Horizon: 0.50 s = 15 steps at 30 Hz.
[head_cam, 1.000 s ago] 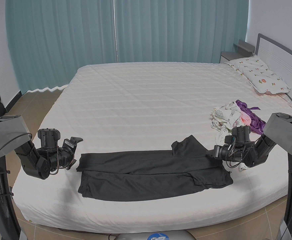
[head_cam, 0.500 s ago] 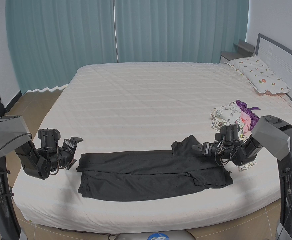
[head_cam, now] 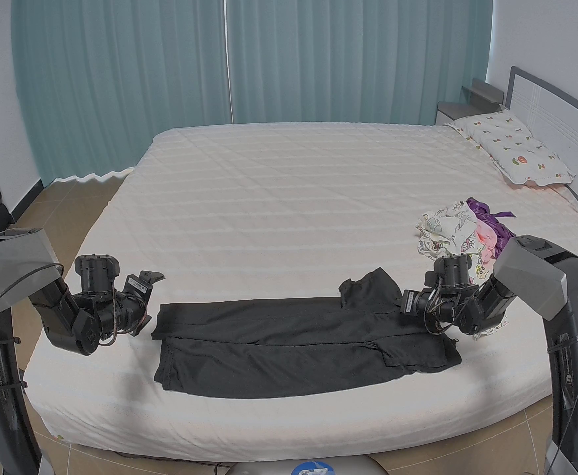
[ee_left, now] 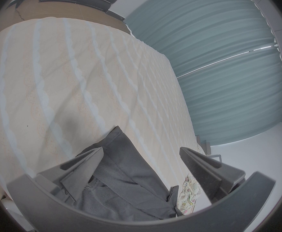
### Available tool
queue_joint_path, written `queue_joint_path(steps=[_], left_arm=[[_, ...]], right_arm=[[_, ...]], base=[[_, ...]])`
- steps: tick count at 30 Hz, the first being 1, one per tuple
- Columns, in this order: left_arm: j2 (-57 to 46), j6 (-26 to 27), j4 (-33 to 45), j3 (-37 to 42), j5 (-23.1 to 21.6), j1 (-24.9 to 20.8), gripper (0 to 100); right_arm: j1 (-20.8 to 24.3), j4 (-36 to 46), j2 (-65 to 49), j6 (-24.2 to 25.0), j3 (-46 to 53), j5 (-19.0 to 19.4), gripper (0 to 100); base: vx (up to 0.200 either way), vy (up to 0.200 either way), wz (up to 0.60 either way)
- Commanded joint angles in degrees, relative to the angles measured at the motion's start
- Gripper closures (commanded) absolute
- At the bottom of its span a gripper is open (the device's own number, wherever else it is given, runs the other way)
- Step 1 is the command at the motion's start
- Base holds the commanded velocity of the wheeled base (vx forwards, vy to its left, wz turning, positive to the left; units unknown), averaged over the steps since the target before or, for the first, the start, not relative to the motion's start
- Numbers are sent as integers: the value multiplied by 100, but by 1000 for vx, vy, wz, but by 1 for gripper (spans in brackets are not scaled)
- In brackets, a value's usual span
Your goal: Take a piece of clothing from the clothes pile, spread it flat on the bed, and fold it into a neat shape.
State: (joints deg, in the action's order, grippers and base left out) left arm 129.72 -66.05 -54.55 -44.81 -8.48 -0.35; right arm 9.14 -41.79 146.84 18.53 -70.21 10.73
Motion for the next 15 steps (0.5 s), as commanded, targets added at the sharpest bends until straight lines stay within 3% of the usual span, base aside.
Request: queue_joint_path(steps=[1,9,12,15], left_arm=[[9,-5,-3,-1,-4,0,0],[-8,92,15,52,-13,-9,0],[-26,277,68,78,-13,-17,0],[-78,795,226,254,-22,-26,0]], right_arm=[[-62,-110,-252,2,209,8,100],[-71,-778,-718,2,921,219,100],[-71,-989,-718,2,1062,210,100],[-62,-1305,-718,2,1264,210,100]], base=[[0,0,0],[0,0,0],[0,0,0],[0,0,0]])
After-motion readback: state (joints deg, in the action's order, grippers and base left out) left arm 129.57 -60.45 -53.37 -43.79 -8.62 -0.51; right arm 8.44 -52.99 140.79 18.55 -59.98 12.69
